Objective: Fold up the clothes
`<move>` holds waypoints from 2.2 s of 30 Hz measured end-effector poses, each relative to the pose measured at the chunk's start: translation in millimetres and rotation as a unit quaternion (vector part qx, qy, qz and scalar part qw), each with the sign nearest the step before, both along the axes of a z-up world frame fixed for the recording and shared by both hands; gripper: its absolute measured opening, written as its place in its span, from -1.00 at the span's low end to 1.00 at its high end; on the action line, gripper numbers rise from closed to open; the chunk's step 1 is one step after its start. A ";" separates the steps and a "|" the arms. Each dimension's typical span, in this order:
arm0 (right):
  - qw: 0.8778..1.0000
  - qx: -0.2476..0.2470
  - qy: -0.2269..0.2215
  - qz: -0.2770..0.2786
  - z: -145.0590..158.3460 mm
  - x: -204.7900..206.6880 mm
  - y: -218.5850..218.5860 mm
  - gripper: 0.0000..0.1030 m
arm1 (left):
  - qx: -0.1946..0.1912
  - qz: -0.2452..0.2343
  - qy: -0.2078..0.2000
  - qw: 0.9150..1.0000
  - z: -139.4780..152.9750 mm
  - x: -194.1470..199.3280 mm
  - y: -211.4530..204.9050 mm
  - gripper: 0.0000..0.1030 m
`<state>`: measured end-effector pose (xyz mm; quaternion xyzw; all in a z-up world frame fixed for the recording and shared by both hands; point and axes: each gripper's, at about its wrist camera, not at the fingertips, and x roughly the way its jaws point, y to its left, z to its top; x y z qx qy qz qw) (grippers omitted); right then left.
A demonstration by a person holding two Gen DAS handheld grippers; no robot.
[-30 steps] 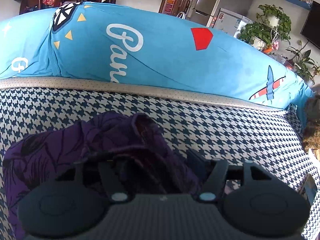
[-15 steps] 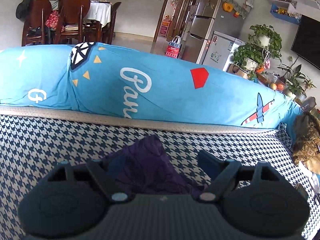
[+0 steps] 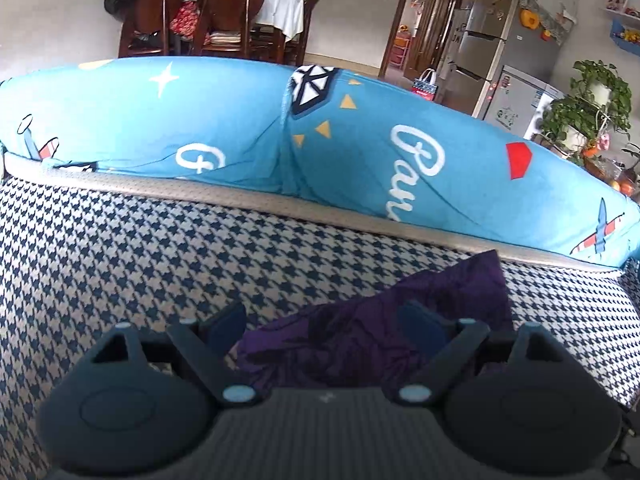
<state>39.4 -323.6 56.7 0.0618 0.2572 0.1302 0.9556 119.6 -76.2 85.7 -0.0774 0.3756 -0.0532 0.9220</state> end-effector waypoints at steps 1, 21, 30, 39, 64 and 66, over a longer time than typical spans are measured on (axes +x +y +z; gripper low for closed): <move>1.000 0.003 0.002 0.003 -0.2 1.5 1.0 -0.13 | 0.002 0.005 0.004 1.000 -4.5 0.1 5.6 0.70; 0.998 0.036 0.003 0.053 -3.4 82.8 25.2 -0.13 | -0.024 0.039 0.037 0.998 -61.1 19.0 39.9 0.79; 0.999 0.033 0.024 0.022 -41.7 118.4 10.6 -0.15 | -0.013 0.033 0.023 0.999 -67.9 40.9 21.0 0.81; 0.999 0.035 0.016 0.034 -55.1 134.7 1.7 -0.16 | 0.009 0.052 0.024 0.998 -87.5 56.4 13.7 0.91; 0.999 0.022 0.028 0.010 -19.4 103.6 6.6 -0.05 | 0.016 -0.001 0.001 1.000 -50.5 2.8 0.3 0.99; 0.999 0.019 0.029 0.012 -13.3 91.8 5.6 -0.03 | 0.017 -0.012 0.003 1.000 -49.8 -6.0 -3.4 0.99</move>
